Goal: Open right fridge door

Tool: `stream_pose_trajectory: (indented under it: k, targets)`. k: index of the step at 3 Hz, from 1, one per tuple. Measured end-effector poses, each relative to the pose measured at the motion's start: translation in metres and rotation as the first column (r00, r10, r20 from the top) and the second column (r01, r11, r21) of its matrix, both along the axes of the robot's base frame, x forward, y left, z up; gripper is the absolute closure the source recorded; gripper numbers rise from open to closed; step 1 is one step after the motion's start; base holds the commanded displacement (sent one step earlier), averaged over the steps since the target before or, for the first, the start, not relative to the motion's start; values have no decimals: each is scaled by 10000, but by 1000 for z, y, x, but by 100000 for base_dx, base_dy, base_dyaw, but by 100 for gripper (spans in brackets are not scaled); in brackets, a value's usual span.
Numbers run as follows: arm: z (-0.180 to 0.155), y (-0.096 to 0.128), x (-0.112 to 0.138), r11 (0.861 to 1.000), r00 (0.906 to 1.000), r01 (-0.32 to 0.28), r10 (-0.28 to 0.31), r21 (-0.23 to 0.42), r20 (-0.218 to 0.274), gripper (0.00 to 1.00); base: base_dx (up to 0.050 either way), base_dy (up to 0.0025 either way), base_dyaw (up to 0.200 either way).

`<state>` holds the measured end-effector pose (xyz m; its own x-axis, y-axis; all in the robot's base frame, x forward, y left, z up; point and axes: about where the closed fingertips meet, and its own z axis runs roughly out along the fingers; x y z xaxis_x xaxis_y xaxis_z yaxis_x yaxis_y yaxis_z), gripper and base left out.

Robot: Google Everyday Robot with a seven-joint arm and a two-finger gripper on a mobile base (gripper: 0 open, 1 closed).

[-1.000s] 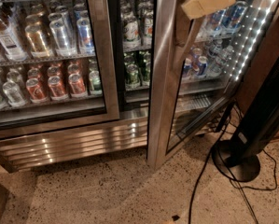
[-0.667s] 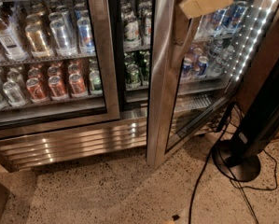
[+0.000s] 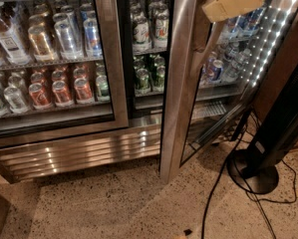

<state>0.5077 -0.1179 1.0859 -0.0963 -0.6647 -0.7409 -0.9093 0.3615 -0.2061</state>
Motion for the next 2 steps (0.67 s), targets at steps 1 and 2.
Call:
stream_pose_trajectory:
  k: [1, 2]
  targets:
    - [2, -9, -9, 9999, 9999, 112, -112, -68, 85, 100, 0, 0, 0]
    - [2, -12, -11, 9999, 9999, 114, -113, -68, 85, 98, 0, 0, 0]
